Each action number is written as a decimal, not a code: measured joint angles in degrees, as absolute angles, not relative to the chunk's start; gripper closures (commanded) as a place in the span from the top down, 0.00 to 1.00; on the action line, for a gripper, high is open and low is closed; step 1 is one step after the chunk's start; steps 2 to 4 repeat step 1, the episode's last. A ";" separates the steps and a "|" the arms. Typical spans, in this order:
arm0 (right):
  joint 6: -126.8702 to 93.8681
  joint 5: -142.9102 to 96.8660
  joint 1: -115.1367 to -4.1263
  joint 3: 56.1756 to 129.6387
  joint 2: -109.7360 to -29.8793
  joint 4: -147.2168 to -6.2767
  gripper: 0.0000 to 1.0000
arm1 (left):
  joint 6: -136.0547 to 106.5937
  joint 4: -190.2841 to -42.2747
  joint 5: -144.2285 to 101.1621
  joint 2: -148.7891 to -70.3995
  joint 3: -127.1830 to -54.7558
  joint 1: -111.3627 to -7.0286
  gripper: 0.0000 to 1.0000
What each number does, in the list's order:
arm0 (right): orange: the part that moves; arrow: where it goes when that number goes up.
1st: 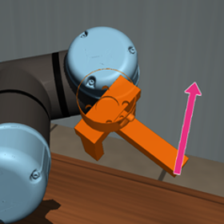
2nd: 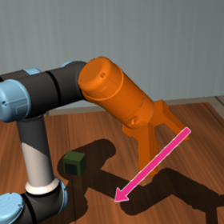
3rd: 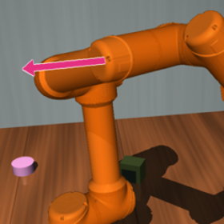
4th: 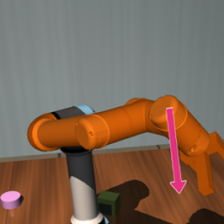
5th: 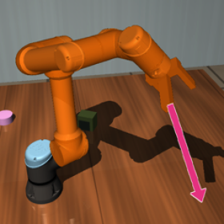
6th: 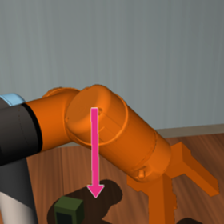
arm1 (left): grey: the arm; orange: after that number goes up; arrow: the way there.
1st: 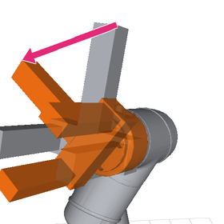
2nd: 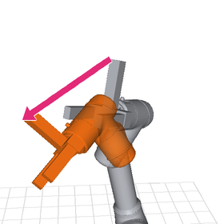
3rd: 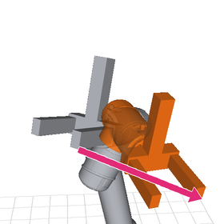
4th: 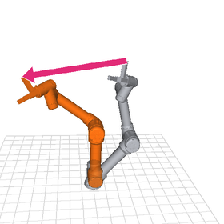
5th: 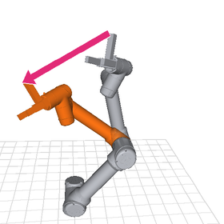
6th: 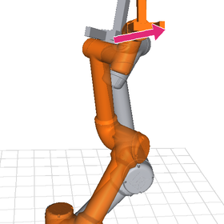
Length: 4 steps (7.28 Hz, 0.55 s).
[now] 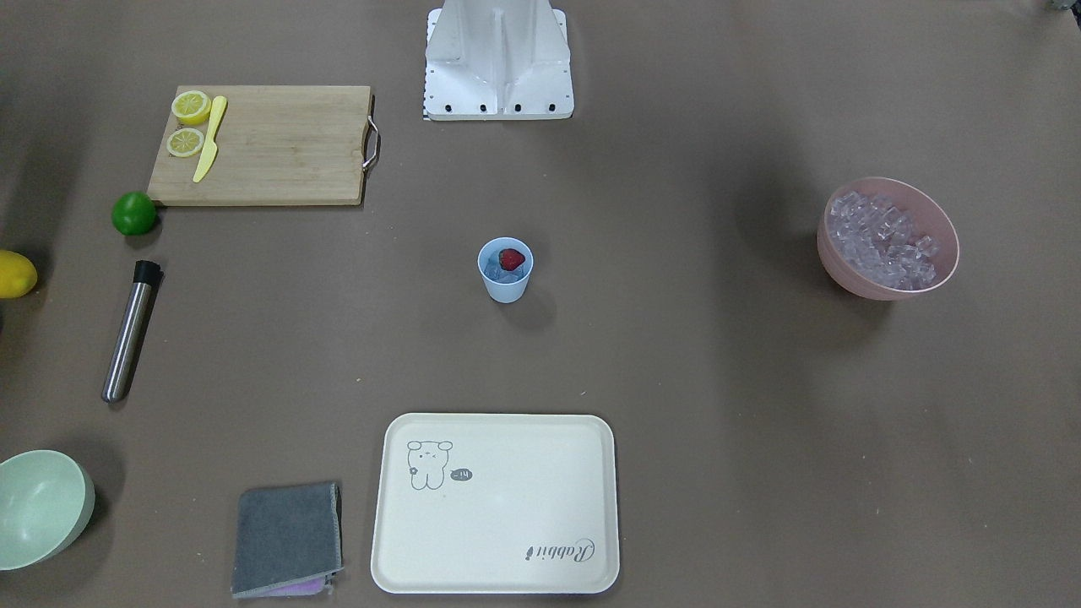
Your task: Mash ice and strawberries in cup
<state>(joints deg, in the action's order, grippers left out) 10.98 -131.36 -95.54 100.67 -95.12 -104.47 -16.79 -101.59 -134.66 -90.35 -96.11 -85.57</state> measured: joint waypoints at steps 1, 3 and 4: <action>10.99 -131.51 -95.54 100.70 -95.12 -104.46 1.00 | -16.84 -101.60 -134.60 -90.53 -95.89 -85.53 0.98; 10.99 -131.51 -95.54 100.70 -95.12 -104.46 1.00 | -16.84 -101.60 -134.60 -90.53 -95.89 -85.53 0.98; 10.99 -131.51 -95.54 100.70 -95.12 -104.46 1.00 | -16.84 -101.60 -134.60 -90.53 -95.89 -85.53 0.98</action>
